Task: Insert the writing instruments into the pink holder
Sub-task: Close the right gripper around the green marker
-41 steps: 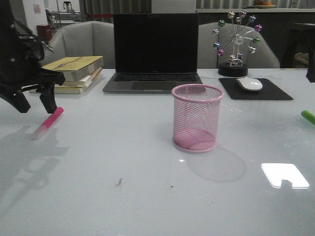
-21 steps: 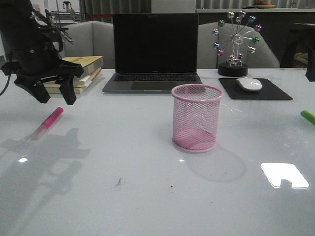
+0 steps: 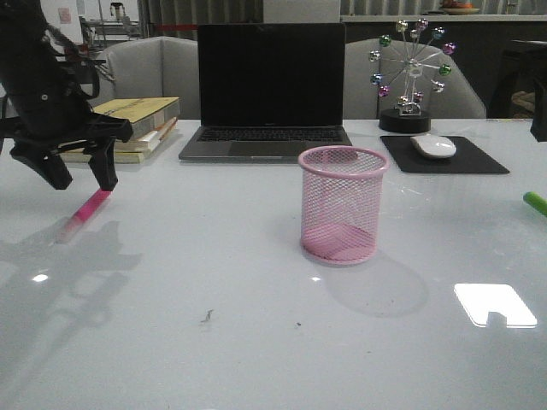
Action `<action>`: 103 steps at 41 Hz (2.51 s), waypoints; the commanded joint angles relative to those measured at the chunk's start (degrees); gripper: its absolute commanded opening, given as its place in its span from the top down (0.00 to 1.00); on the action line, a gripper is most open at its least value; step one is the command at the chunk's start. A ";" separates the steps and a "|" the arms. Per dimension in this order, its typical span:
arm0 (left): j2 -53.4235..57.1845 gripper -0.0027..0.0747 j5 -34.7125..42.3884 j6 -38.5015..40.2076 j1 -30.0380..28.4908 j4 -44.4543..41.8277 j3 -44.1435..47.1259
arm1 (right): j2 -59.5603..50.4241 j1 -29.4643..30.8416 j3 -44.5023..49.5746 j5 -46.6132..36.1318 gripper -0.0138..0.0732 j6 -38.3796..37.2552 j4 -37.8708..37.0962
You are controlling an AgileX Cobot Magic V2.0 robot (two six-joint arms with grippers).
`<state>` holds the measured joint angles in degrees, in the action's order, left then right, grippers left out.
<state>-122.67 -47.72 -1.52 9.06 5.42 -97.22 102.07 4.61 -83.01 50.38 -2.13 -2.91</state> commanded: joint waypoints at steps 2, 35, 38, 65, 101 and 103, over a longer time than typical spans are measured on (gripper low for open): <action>3.37 0.38 0.99 1.96 -0.19 0.64 -1.76 | -2.81 0.44 -1.86 -1.90 0.12 0.12 -1.02; 1.93 0.38 -1.66 1.96 -0.19 1.23 -1.76 | -2.81 0.44 -1.86 -2.12 0.12 0.12 -1.44; 1.93 0.38 -1.66 1.96 -0.19 1.23 -1.76 | -2.81 0.44 -1.86 -2.16 0.12 0.12 -1.75; 1.93 0.38 -1.45 1.96 -0.19 1.23 -1.76 | 4.46 0.44 -1.86 -6.00 0.12 0.19 -3.63; 1.93 0.38 -1.80 1.96 -0.19 1.23 -1.76 | 12.11 3.53 -7.90 -5.01 0.12 0.19 -0.92; 1.93 0.38 -1.80 1.96 -0.19 1.23 -1.76 | 12.14 3.53 -7.90 -5.14 0.12 0.19 -0.44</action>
<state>-124.33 -50.63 0.00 8.95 5.98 -97.22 117.40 7.91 -88.95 46.53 -2.13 -4.05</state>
